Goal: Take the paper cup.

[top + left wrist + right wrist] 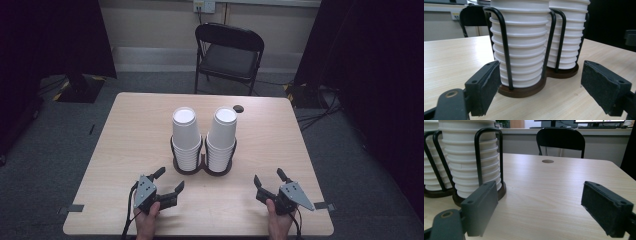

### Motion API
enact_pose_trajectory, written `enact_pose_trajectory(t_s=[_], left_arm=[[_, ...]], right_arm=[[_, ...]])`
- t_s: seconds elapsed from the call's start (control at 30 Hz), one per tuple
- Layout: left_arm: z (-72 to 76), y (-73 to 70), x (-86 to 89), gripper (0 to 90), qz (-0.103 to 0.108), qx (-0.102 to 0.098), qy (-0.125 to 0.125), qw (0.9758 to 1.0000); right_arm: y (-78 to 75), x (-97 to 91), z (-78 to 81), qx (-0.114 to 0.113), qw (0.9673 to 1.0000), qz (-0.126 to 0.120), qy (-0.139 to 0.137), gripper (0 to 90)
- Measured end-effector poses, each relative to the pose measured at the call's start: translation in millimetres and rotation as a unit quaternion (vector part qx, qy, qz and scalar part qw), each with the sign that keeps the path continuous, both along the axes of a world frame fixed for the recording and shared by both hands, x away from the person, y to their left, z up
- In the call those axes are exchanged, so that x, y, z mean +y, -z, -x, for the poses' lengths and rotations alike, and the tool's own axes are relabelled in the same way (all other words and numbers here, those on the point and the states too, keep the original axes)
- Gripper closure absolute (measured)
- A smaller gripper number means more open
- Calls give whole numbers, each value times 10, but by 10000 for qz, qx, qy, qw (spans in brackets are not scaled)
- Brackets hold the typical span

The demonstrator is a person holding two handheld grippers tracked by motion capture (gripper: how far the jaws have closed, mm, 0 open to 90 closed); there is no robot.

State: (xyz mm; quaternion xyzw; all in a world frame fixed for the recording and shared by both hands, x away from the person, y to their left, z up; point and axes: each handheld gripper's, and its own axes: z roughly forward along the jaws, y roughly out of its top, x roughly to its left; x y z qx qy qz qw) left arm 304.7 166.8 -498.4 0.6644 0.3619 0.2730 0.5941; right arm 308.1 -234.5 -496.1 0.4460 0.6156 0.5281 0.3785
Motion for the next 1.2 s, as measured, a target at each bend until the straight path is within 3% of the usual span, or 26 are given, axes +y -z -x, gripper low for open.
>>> enact_pose_trajectory(t_s=[0.1,0.27,0.47,0.7,0.83,1.2], left_arm=[[-2,1,12,165,3,-21,-13,10000],[0,1,5,166,32,-7,-43,10000],[0,0,6,166,6,-21,-69,10000],[17,6,16,165,98,-68,-138,9998],[10,4,16,163,67,-72,-31,9999],[16,5,13,162,42,-104,-23,9999]], right_arm=[[-9,45,-22,150,9997,206,-17,169],[-11,25,-21,219,9997,90,-46,183],[-20,59,-52,440,9989,156,-105,189],[-91,91,-25,377,9988,-47,-294,215],[-171,141,-3,311,9985,-116,-442,239],[-317,279,-45,262,9951,-277,-909,261]])
